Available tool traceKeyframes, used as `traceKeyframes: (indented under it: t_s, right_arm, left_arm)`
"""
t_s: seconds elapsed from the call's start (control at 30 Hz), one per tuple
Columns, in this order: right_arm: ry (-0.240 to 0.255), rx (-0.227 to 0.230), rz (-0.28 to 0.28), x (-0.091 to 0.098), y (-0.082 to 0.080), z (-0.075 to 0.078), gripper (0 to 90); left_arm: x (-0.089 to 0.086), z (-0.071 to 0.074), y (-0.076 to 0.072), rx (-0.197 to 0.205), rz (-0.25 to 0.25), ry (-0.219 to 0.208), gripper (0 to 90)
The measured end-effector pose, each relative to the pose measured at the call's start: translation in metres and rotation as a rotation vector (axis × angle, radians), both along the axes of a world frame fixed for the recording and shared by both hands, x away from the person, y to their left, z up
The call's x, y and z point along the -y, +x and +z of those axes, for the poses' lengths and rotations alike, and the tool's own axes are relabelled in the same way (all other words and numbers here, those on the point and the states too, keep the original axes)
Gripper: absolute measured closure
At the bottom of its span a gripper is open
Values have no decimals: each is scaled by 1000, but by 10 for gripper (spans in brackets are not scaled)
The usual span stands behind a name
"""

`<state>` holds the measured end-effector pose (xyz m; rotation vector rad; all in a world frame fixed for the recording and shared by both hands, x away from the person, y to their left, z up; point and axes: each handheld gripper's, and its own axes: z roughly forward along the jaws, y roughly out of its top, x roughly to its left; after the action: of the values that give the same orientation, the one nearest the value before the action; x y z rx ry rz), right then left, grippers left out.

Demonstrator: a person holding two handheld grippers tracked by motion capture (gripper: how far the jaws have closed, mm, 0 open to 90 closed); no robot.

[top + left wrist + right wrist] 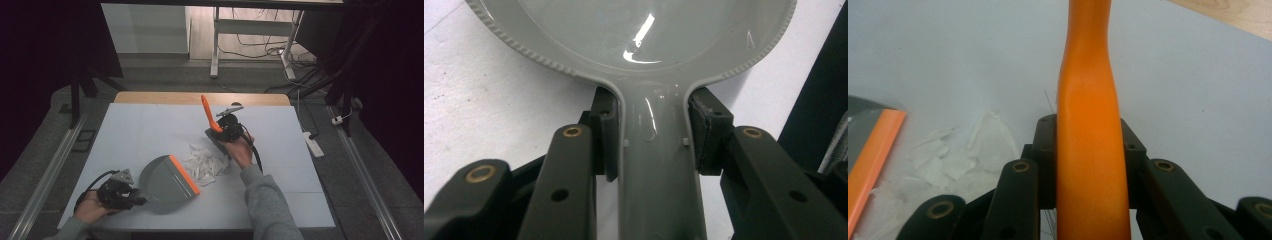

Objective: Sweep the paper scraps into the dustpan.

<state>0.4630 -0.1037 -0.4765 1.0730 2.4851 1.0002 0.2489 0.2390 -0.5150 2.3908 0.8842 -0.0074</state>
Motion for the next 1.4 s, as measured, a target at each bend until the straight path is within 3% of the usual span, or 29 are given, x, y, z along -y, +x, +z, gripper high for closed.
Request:
traceKeyframes:
  t_s: [0.23,0.5,0.9,0.93,1.07,1.23,1.4]
  right_arm:
    - [-26,-15,11,-11,8,-8,706]
    - [-44,-33,81,-40,3,-16,707]
    - [-36,-75,208,-67,-26,-17,708]
    - [-44,-74,245,-73,-35,-17,708]
    - [-26,-84,306,-82,-48,-15,707]
    - [-20,-69,350,-87,-61,-8,707]
    - [47,8,295,-69,-58,12,707]
  left_arm:
    - [6,-1,1,-4,-23,18,616]
    - [8,-1,2,-3,-24,21,616]
    - [9,-2,2,-4,-17,20,616]
    - [10,-1,2,-5,-17,19,616]
    - [10,-1,3,-4,-15,20,616]
    - [10,-1,3,-4,-19,23,616]
    - [10,-1,3,-4,-20,21,616]
